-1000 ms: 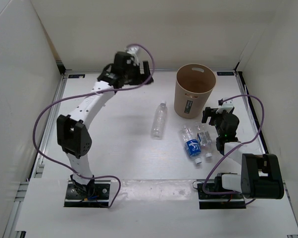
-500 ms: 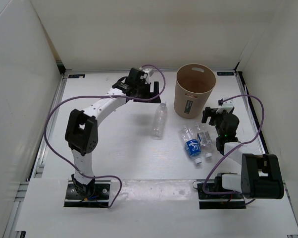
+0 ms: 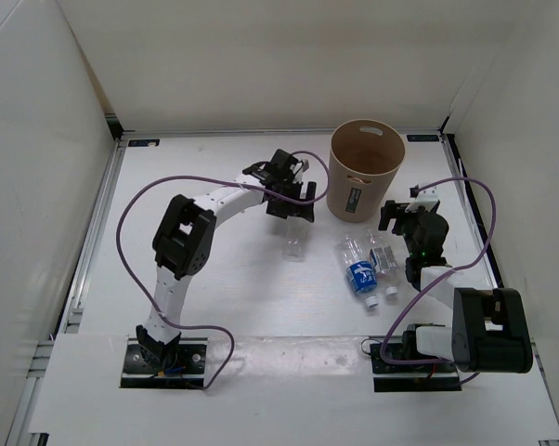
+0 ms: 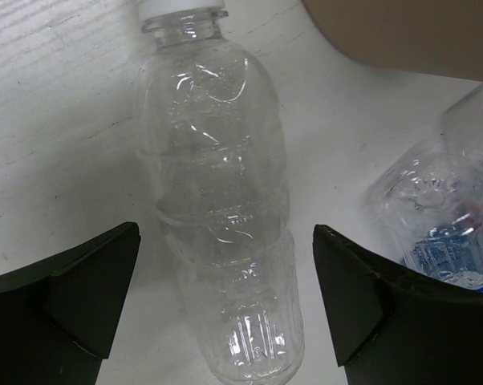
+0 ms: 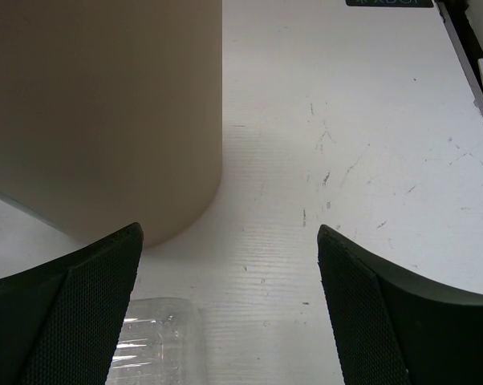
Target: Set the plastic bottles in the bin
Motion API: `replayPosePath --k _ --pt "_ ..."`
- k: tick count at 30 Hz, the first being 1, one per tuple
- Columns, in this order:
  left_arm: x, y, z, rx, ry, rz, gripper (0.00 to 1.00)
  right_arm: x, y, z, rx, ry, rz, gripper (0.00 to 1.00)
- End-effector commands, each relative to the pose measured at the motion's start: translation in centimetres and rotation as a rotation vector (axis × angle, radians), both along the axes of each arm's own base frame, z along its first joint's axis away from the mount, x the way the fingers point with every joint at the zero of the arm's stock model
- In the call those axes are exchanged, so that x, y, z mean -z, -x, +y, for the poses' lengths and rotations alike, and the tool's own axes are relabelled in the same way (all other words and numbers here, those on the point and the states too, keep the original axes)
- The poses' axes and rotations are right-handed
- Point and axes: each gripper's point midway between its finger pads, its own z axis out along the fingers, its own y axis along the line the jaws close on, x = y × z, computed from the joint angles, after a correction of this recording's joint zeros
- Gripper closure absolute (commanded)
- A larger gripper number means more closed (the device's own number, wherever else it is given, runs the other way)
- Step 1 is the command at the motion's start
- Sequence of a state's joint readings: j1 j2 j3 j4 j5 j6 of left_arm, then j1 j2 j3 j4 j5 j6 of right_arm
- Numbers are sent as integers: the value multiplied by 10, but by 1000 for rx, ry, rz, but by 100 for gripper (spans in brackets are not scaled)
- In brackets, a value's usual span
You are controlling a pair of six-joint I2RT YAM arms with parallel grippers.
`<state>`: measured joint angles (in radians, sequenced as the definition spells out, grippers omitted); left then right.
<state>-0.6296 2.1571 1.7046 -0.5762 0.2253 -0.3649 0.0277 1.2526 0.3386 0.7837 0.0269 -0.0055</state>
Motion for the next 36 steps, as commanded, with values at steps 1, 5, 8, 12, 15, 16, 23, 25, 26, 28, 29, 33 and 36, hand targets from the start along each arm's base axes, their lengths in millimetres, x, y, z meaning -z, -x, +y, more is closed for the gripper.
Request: replayPosePath --k 1,5,8,12,15,16,23,25,26,28,29,33,36 --pt "-11 0 -4 -13 28 14 1 -22 -9 -4 35 -20 -68 10" --pt "4 9 -5 -27 22 76 4 -22 -8 -4 35 -19 -68 10" --pt "4 10 -5 -28 24 88 11 -22 -8 -3 33 -19 -68 10" --pt "-7 8 -5 -25 34 70 18 -23 -8 -7 55 -22 -74 10" --pt "-27 3 -2 -24 41 23 24 -22 -8 -7 60 -20 -71 10" --pt "-34 -3 2 -38 45 7 24 -23 -8 -7 64 -18 -74 10" --pt "-139 -49 40 -154 154 -197 34 -23 -8 -6 65 -17 -74 10" --pt "-176 -60 44 -170 209 -284 38 -24 -9 -7 67 -18 -79 10" --pt "-204 -68 50 -192 246 -338 38 -22 -8 -6 65 -17 -73 10" --pt "-236 -75 53 -208 300 -409 40 -22 -8 -6 64 -17 -71 10" --pt "-254 -80 54 -213 324 -444 40 -23 -9 -6 65 -16 -74 10" --pt "-325 -88 49 -222 457 -584 41 -20 -8 -6 68 -14 -67 10" --pt "-368 -92 35 -238 620 -643 46 -21 -8 -6 68 -14 -70 10"
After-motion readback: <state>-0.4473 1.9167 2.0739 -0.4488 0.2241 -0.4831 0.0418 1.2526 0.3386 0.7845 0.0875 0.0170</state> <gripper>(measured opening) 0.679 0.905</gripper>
